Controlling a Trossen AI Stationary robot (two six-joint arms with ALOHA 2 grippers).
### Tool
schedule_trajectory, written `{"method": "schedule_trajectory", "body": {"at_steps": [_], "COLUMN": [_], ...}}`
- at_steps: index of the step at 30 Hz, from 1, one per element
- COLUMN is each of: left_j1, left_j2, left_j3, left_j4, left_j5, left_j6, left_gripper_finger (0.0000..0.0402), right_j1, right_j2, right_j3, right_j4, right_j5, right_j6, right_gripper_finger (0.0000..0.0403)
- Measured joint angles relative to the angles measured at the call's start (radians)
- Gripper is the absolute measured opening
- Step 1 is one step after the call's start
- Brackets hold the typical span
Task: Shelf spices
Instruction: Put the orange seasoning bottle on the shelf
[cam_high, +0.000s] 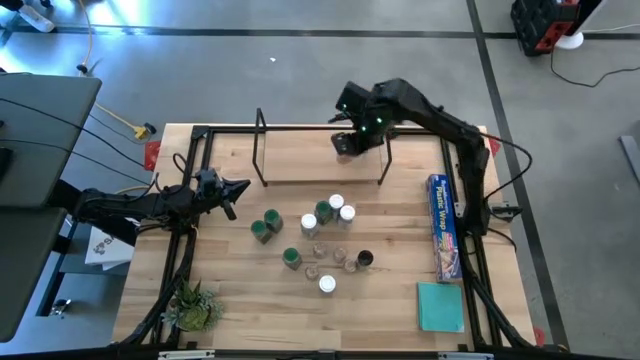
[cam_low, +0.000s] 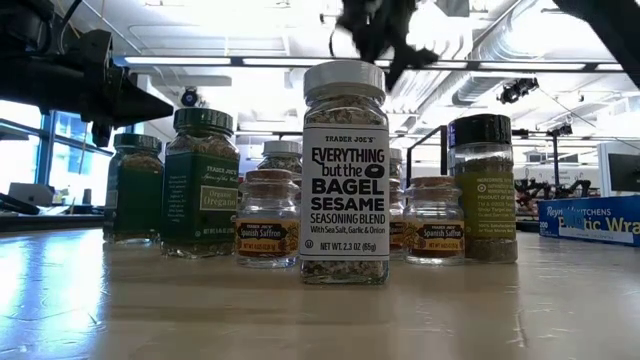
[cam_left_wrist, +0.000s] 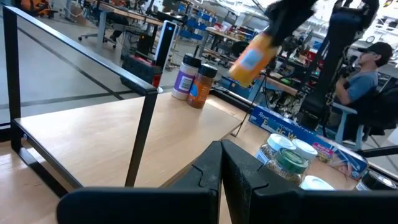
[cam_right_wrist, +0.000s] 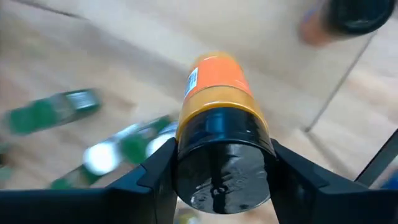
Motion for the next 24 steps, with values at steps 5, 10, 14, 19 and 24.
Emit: {"method": "schedule_trajectory", "body": {"at_steps": [5,10,14,19,24], "left_j1": [0.000,0.000,0.000,0.000,0.000], "left_j2": [0.000,0.000,0.000,0.000,0.000], "left_j3": [0.000,0.000,0.000,0.000,0.000], "left_j4": [0.000,0.000,0.000,0.000,0.000], "left_j5": [0.000,0.000,0.000,0.000,0.000], "left_j6": [0.000,0.000,0.000,0.000,0.000], "left_gripper_finger": [0.0005,0.0005,0.0005,0.0005,0.0005], "right_j1": [-0.049,-0.042,-0.030,-0.029,-0.036], "right_j2": [0.046,0.072,0.073,0.073,0.073], "right_j3": [-0.033,-0.033,-0.033,-0.033,-0.033], "right_j4": [0.000,0.002,0.002,0.001,0.001], "right_j5": [0.002,0.016,0.032,0.082,0.131], "right_j6": [-0.098,-0.181,-0.324,-0.571,-0.813], "right_gripper_finger": [0.0182,0.0182,0.0182,0.0182,0.0182]}}
